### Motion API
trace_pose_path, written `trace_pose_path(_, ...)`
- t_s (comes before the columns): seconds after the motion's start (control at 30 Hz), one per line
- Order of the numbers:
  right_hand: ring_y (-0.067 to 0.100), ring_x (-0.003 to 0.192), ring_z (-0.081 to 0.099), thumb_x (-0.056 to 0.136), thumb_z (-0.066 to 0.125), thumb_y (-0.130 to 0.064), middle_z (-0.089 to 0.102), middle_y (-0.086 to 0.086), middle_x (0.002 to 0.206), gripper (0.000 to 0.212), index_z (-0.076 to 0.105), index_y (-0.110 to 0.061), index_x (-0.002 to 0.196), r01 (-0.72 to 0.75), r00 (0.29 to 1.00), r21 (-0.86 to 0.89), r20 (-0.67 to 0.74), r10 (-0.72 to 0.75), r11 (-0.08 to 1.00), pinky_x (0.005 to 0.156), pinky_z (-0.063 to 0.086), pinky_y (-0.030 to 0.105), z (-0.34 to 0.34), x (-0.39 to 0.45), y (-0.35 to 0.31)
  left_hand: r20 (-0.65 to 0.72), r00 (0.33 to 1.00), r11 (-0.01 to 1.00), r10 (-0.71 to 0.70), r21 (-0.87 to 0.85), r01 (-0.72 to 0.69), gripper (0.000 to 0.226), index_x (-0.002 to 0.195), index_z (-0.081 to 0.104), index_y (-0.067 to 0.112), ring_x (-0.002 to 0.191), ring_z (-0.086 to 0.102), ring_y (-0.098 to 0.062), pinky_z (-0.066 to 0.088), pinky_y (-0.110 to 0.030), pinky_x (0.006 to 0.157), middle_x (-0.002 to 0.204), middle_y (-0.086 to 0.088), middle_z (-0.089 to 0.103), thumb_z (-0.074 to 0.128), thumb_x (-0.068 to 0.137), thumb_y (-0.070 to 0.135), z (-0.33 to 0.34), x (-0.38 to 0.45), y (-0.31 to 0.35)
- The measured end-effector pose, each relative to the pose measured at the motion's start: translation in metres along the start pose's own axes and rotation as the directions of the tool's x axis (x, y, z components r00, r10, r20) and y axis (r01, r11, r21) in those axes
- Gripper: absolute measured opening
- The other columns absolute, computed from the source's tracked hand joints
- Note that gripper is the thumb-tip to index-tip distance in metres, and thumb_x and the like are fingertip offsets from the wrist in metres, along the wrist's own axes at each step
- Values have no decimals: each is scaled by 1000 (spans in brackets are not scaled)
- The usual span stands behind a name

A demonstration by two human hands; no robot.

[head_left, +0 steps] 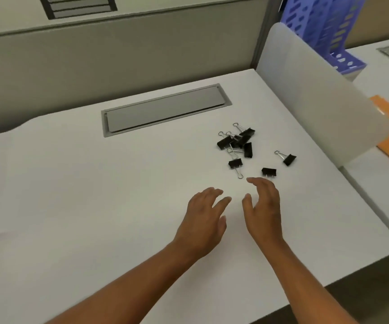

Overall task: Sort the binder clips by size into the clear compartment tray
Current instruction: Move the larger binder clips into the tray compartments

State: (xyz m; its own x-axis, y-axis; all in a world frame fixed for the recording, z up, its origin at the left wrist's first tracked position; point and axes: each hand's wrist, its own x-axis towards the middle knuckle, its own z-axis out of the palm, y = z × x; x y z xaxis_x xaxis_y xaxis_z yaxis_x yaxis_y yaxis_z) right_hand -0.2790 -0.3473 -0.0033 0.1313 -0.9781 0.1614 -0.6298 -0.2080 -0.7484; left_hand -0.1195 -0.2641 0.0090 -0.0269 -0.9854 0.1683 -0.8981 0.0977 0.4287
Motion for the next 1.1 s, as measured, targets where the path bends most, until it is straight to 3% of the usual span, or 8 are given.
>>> trace_pose_path(0.2,40,135,41,98,72,-25,39,15,163,52,58,-21,148,3,997,-388,71,27,921,103,49,50,2,61,55,119,987,969,-112,-205,134,45,148,54,24,138,47,-15,44,-32,113,150,1,51,58,103,23,20,57,38)
trace_pose_path(0.4,18,102,49,91,74,0,69,0,110,16,77,-14,99,63,997,-148,54,-56,987,82,55,35,2,66,63,164,919,775,-359,-496,392,37,140,60,25,108,63,-5,54,-26,97,137,9,61,59,104,21,29,91,51)
trace_pose_path(0.5,11,98,59,91,74,-2,68,-13,107,21,74,-22,100,-26,1000,47,12,26,999,84,56,32,-6,55,50,271,838,553,-473,-649,522,37,143,55,35,118,64,-7,55,-33,105,140,9,61,58,106,34,32,95,52)
trace_pose_path(0.63,-4,106,66,97,71,-13,66,-27,112,43,55,-45,120,-131,981,305,175,79,943,83,56,14,-22,26,5,574,698,-57,-429,-788,613,33,139,61,31,119,70,-18,58,-42,103,133,1,70,52,108,40,28,97,51)
trace_pose_path(0.8,-10,125,53,94,74,-23,56,-33,129,62,42,-61,132,-38,934,208,356,-39,977,96,44,6,-28,18,-3,608,596,-159,-524,-758,632,37,115,75,10,91,70,-23,59,-45,86,107,-13,77,49,109,37,21,87,35)
trace_pose_path(0.93,11,130,53,94,71,-13,63,-11,134,51,55,-28,139,49,987,118,149,-66,992,110,43,29,-34,62,21,650,485,-257,-586,-716,649,41,116,71,9,65,57,-16,45,-30,63,94,-7,76,49,109,43,12,76,24)
trace_pose_path(1.0,26,135,50,94,69,-7,61,4,140,51,57,-15,143,55,998,-32,24,-55,998,114,41,40,-32,99,44,665,480,-293,-572,-712,638,43,117,71,9,64,55,-17,45,-30,62,98,-9,76,49,109,45,7,69,21)
trace_pose_path(1.1,42,141,42,97,69,-11,49,19,155,57,52,-11,151,56,998,-359,45,-43,932,114,40,53,-23,139,85,681,512,-332,-524,-717,613,39,120,71,7,69,58,-19,49,-31,65,103,-10,74,55,107,41,-1,58,20)
